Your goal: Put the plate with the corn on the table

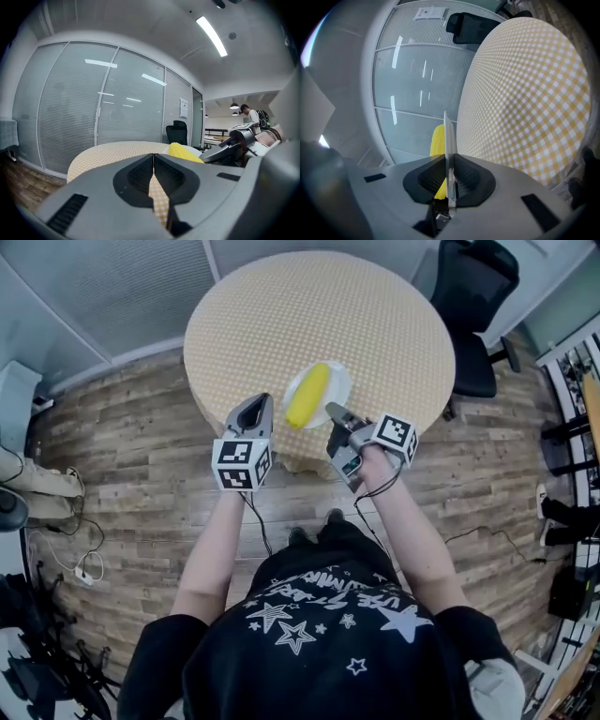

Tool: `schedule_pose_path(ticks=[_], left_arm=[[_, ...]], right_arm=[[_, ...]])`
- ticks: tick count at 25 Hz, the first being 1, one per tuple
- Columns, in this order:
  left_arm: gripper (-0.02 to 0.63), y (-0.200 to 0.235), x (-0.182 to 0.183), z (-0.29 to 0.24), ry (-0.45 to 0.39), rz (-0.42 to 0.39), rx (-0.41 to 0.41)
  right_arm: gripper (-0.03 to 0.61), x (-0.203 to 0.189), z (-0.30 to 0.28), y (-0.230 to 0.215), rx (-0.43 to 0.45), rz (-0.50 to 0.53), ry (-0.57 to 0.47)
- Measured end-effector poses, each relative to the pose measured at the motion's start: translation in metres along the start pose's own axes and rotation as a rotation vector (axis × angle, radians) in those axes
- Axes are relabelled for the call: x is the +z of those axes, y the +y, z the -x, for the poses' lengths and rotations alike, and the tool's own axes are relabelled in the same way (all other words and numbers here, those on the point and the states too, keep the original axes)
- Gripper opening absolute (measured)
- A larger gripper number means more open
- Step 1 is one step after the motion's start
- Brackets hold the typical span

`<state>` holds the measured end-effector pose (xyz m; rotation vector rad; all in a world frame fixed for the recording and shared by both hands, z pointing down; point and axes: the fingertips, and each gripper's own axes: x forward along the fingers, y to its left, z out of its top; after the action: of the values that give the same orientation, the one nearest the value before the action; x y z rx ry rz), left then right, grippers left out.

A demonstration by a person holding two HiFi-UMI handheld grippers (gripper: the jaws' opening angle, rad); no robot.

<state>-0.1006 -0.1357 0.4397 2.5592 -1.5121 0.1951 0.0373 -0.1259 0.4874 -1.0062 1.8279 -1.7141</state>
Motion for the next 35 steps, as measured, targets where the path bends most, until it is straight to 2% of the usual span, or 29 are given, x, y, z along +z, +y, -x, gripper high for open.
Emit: schedule_pose_path(ticks=[4,11,17,21,30,35], left_arm=[[0.009,0.007,0.004,-0.029,0.013,-0.005,0.037],[0.009,0.016,0.010,-0.050,0.027,-0.032,0.097],[0.009,0.029,0.007,-0.093,0.068,-0.023,0.176],[0.009,0.038,0.015,-0.106,0.058,-0.025,0.235],[0.009,0.056,0.018,-0.115,0.090,-0.029,0.307],[0.009,0.072,0.023,-0.126,0.089,-0.041,0.316]], right_arm=[[0.051,0.028,-0.020,0.001,0.015,-0.003,0.027],[0.051,0.053,-0.053,-0.001,0.061,-0.032,0.100],[0.051,0.084,-0.089,-0.013,0.078,-0.066,0.180],[0.051,0.097,-0.109,-0.018,0.085,-0.053,0.238],[0.051,0.105,-0.138,-0.023,0.096,-0.086,0.305],[0.051,0.109,-0.153,-0.020,0.106,-0.105,0.289]])
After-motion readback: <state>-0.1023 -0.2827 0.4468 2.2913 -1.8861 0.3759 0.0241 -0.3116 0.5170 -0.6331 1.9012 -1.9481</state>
